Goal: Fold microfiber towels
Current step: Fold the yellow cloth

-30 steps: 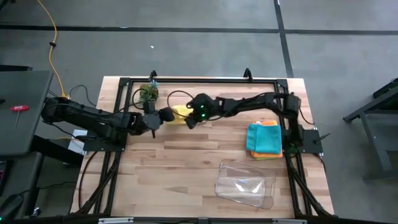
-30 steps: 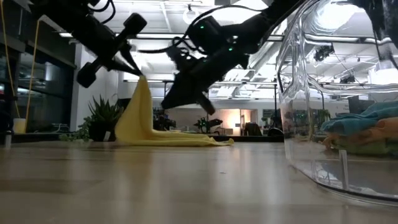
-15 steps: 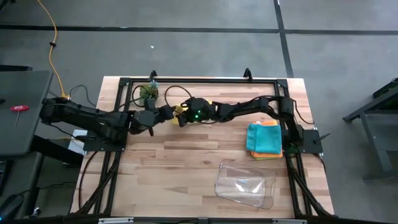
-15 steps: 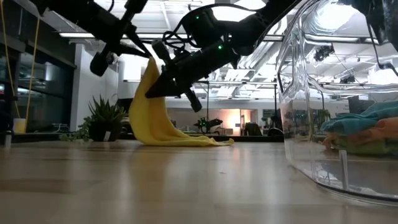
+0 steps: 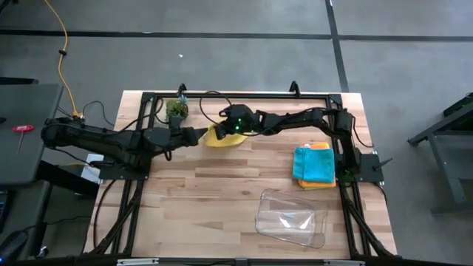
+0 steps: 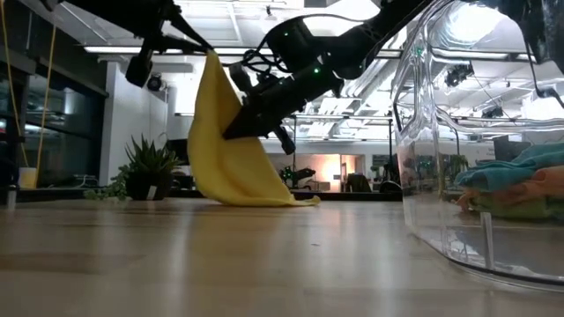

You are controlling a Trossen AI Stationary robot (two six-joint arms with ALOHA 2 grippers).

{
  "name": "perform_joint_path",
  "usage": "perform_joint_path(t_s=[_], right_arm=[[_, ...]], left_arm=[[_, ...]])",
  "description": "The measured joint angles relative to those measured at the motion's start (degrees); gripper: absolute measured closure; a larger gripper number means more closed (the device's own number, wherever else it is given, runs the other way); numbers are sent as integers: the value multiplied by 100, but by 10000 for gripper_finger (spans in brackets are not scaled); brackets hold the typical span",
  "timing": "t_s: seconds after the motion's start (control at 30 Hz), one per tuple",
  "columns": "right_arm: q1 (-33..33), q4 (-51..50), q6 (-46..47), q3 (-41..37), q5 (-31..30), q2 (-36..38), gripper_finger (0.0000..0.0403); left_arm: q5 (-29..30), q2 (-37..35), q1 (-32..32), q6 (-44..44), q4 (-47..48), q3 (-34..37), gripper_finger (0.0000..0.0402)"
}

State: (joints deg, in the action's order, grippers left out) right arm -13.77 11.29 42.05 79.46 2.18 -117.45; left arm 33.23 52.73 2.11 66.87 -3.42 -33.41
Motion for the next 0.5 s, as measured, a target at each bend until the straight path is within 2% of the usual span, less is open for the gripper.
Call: perform_joint_path(t_s=[0.17, 0.3, 0.5], right_arm=[[-179, -633, -283, -2, 149, 275, 403], [-375, -1273, -619, 0, 128, 569, 403], [-580, -1239, -590, 0, 144, 645, 403]], left_arm=[[-292, 8, -211, -1, 18, 0, 401], [-246, 178, -509, 78, 103, 0, 401], [-126, 763, -907, 651, -59, 0, 401]])
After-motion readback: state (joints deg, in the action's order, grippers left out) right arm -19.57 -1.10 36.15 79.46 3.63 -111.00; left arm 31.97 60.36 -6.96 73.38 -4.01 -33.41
